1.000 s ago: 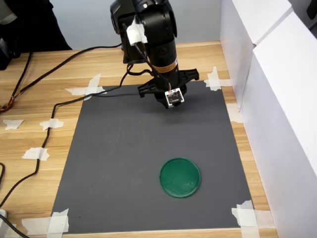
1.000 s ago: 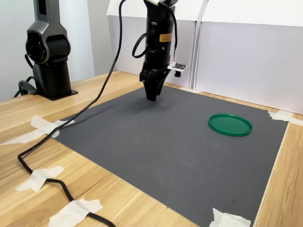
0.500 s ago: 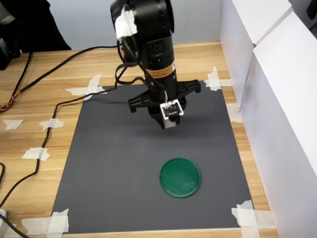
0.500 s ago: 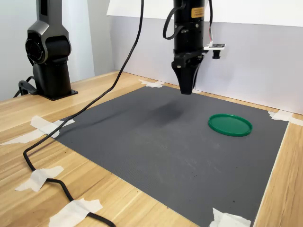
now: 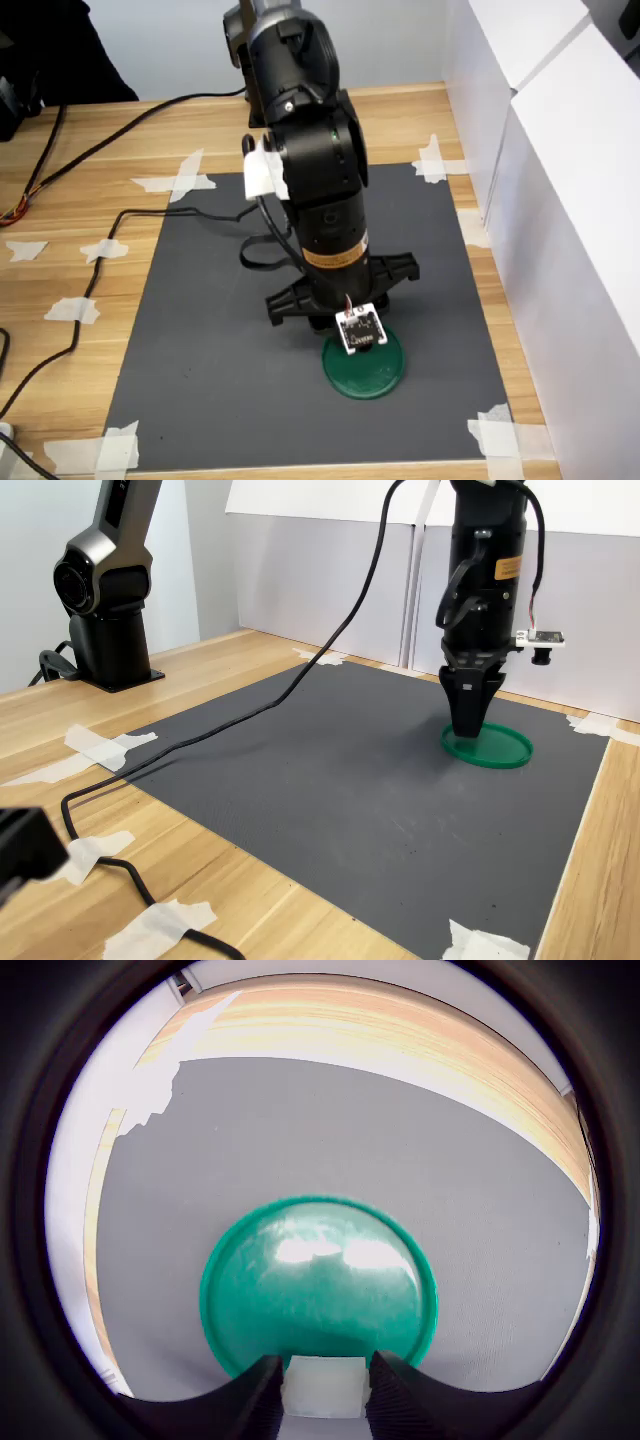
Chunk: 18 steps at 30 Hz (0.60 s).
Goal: Grasp a white terminal and put it on the green lid.
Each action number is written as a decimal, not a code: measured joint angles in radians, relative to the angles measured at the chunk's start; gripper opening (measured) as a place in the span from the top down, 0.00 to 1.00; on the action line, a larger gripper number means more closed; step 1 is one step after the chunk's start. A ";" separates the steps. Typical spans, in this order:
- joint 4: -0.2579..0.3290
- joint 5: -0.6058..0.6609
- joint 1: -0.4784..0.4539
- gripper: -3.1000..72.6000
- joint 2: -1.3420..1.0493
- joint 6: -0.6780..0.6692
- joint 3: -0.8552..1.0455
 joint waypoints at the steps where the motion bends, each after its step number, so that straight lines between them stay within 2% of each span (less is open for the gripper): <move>1: 0.001 0.000 0.000 0.54 0.010 0.000 -0.008; 10: 0.038 -0.002 0.000 0.54 0.020 -0.028 -0.025; 18: 0.010 -0.002 0.000 0.51 0.030 -0.029 -0.031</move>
